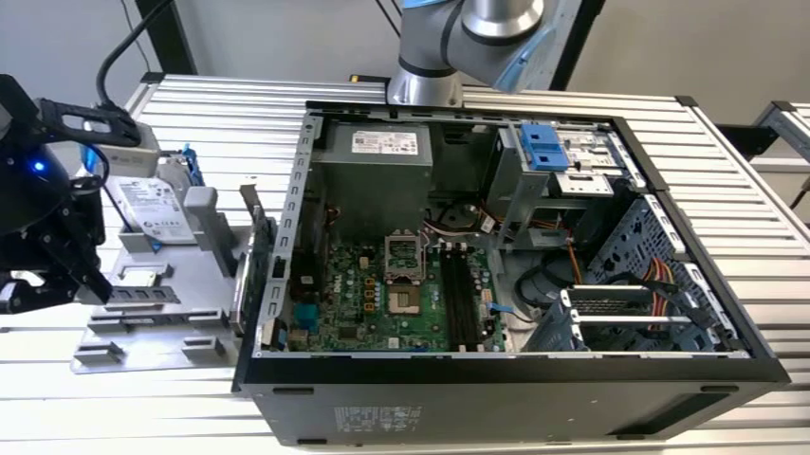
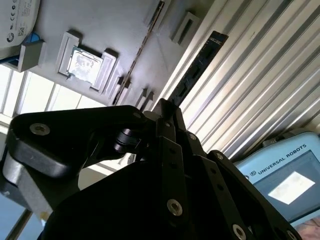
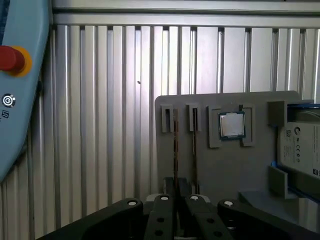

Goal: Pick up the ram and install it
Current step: 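Pick up the ram and move it above insertion slot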

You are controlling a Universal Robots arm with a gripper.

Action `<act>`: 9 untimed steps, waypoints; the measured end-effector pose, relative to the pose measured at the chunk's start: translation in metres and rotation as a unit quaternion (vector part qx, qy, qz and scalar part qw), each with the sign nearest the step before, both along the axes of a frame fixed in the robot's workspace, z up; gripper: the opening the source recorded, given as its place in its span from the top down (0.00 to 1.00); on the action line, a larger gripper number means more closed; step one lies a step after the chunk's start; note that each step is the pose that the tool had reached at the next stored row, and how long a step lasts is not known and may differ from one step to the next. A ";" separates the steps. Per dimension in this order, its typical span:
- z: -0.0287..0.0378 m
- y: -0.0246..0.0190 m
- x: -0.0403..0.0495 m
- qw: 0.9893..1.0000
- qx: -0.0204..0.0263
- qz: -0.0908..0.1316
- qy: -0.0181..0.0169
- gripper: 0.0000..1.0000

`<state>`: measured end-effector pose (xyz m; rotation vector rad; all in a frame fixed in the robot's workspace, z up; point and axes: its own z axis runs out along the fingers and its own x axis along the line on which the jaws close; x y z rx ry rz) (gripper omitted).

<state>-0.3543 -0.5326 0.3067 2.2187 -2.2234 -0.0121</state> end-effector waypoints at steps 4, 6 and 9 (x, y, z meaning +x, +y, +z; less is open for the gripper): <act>0.0020 0.0000 0.0000 1.000 0.000 0.000 0.000 1.00; 0.0030 0.0000 0.0000 1.000 0.000 0.000 0.000 1.00; 0.0049 0.0000 0.0000 1.000 0.000 0.000 0.000 1.00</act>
